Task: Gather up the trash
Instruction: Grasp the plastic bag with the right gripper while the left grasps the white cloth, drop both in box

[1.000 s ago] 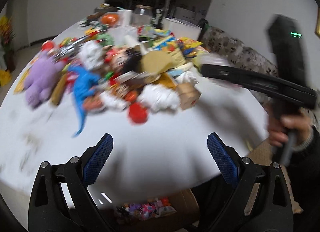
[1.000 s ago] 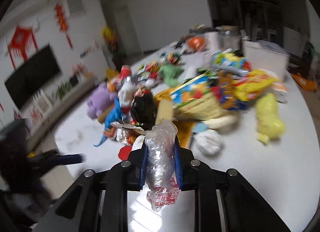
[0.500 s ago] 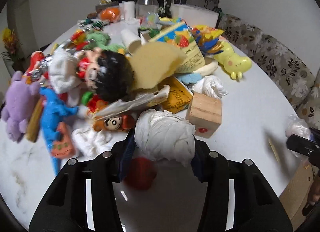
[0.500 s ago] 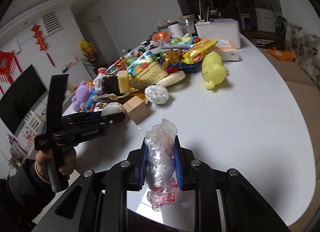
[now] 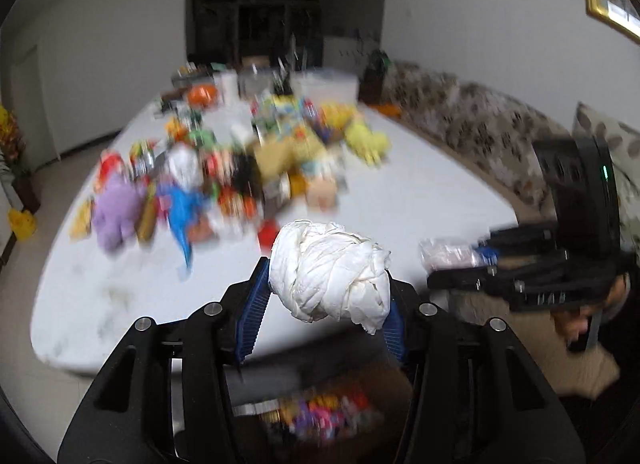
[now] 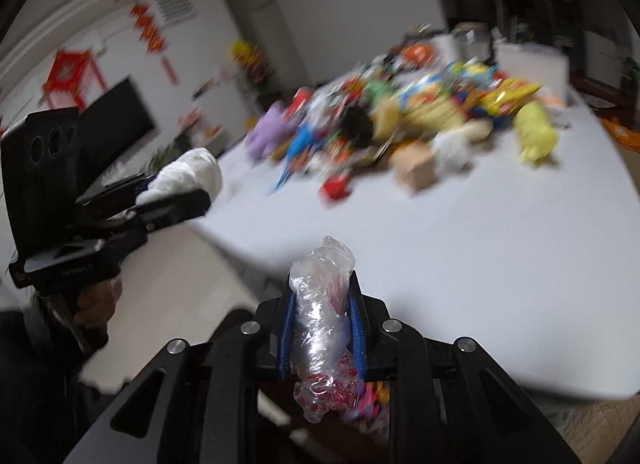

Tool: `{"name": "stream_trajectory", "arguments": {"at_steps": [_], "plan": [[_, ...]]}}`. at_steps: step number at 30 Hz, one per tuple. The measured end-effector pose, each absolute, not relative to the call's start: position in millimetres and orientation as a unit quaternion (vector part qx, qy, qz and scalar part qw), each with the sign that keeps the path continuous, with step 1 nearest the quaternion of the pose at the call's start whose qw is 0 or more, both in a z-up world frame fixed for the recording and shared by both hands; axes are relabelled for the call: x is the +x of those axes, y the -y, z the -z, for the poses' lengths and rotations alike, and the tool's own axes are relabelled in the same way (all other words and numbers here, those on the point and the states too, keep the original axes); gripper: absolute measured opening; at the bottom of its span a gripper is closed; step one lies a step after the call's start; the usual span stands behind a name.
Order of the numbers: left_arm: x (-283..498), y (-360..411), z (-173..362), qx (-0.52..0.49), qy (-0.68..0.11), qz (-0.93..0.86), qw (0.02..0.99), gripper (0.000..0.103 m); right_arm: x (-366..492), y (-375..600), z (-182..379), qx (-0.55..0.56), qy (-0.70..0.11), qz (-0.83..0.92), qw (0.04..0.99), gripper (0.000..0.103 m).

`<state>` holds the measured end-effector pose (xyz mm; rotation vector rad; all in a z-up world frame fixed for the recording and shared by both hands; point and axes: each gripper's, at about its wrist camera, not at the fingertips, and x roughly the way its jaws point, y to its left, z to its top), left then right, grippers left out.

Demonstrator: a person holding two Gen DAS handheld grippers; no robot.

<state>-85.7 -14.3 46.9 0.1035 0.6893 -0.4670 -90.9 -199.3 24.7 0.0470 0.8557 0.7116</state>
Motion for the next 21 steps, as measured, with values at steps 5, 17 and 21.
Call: {"name": "stream_trajectory", "arguments": {"at_steps": [5,17,21], "plan": [[-111.1,10.4,25.9,0.067,-0.419,0.234,0.875,0.058,-111.8,177.6,31.8,-0.004,-0.486,-0.352,0.800,0.027],[-91.1,-12.8,64.9,0.051,-0.432,0.210,0.876,0.090,-90.2,185.5,10.2,-0.027,-0.418,-0.316,0.851,0.057],[-57.6,-11.0,30.0,0.021,-0.389,0.199,0.899,0.090,-38.9,173.8,-20.8,-0.052,-0.377,-0.280,0.882,0.060]]}}
